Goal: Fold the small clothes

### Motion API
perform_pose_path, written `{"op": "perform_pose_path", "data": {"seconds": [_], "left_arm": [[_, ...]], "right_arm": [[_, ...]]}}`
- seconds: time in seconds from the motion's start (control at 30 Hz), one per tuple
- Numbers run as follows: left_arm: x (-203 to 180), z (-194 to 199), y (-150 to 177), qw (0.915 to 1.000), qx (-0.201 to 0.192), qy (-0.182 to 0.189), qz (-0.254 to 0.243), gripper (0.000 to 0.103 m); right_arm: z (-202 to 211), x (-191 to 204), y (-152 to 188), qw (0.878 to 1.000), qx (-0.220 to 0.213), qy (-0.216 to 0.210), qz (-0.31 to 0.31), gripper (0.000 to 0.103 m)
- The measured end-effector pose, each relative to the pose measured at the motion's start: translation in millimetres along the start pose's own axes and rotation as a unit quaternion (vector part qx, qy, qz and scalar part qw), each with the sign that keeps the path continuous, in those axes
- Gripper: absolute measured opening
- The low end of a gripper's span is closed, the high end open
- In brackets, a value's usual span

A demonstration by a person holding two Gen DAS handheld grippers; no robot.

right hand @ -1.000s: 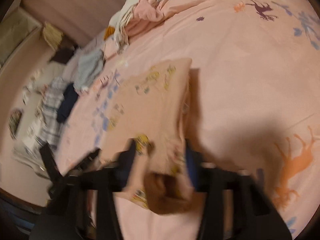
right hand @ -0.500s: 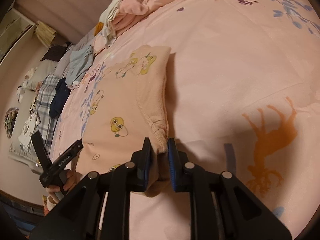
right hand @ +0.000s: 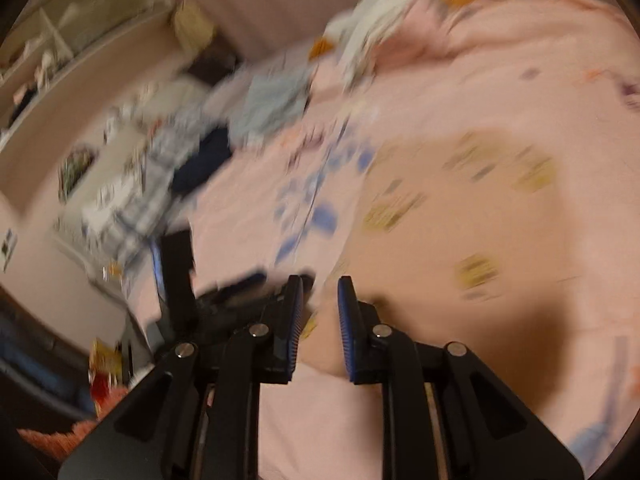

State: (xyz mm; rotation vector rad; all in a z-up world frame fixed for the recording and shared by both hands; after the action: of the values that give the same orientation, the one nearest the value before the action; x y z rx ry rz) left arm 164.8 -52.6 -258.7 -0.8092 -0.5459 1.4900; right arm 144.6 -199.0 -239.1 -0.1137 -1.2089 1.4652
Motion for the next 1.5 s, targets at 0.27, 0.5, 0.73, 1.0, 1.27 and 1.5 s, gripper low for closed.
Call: {"op": "perform_pose_path", "data": {"seconds": [0.27, 0.5, 0.73, 1.0, 1.27, 1.5], "left_arm": [[-1, 0, 1, 0.9998, 0.001, 0.012, -0.014, 0.084], [1, 1, 2, 0.9997, -0.006, 0.017, -0.017, 0.085], [-1, 16, -9, 0.9985, -0.014, 0.041, 0.034, 0.061], [-70, 49, -8, 0.9854, -0.021, 0.169, -0.015, 0.03], [-88, 26, 19, 0.9804, 0.036, 0.191, -0.032, 0.019], [-77, 28, 25, 0.9774, 0.04, 0.207, -0.019, 0.019]], "right_arm": [[-39, 7, 49, 0.993, 0.098, 0.001, 0.065, 0.02], [-16, -1, 59, 0.99, 0.134, -0.018, 0.049, 0.015], [18, -10, 43, 0.993, 0.101, 0.009, 0.058, 0.02], [69, -63, -13, 0.995, -0.049, 0.058, -0.06, 0.022], [46, -104, 11, 0.986, 0.018, 0.153, -0.068, 0.01], [55, -105, 17, 0.983, 0.04, 0.177, -0.026, 0.009]]}}
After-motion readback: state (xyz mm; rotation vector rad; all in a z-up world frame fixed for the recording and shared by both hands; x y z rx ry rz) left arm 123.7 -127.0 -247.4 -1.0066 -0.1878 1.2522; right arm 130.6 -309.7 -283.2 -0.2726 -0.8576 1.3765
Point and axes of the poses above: each gripper's, at about its wrist camera, not at the fingertips, and z roughly against the way its jaws point, x to its left, y to its underside, the point moved 5 cm from there along -z, roughly the way its jaws point, and after that the axes turned 15 degrees about -x, right-handed, at the moved point
